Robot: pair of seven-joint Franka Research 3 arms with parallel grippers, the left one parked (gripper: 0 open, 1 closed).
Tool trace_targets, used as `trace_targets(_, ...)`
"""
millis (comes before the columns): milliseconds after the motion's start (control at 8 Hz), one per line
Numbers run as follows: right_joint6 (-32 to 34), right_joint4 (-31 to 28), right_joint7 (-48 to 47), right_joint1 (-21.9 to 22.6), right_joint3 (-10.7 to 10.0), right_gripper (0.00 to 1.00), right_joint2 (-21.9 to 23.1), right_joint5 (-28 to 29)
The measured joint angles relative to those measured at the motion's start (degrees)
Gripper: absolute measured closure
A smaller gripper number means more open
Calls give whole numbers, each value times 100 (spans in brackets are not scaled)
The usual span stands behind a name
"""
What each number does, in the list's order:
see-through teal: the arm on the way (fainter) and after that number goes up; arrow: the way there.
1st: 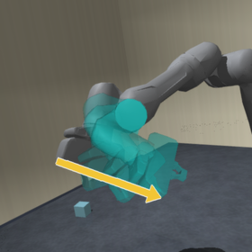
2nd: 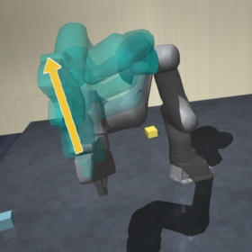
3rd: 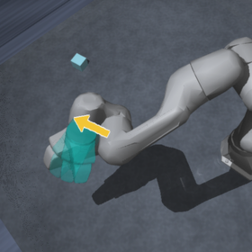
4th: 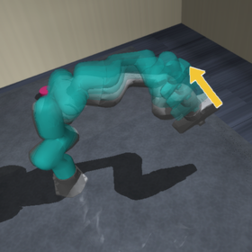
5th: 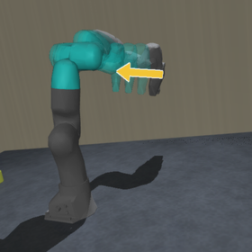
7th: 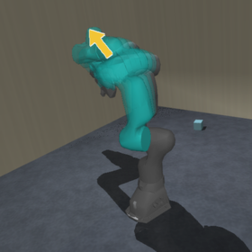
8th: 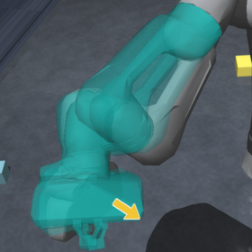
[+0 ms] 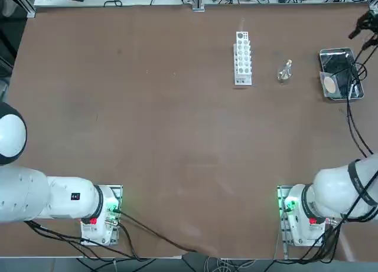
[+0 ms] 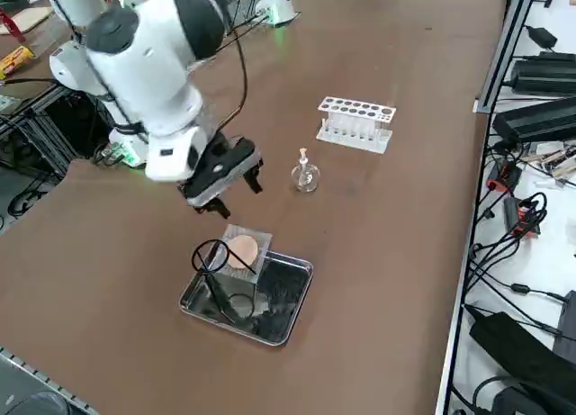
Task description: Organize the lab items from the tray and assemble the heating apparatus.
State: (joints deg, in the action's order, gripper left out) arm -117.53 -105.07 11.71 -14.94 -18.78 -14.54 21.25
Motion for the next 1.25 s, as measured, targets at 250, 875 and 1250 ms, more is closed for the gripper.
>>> trace_targets(250,-8,-21,576,-441,-2,11,-245,606)
trace_targets(875,-229,-87,662,-649,8,16,-576,1123)
trace_targets(1250,-760,-354,662,-638,49,17,-648,1143)
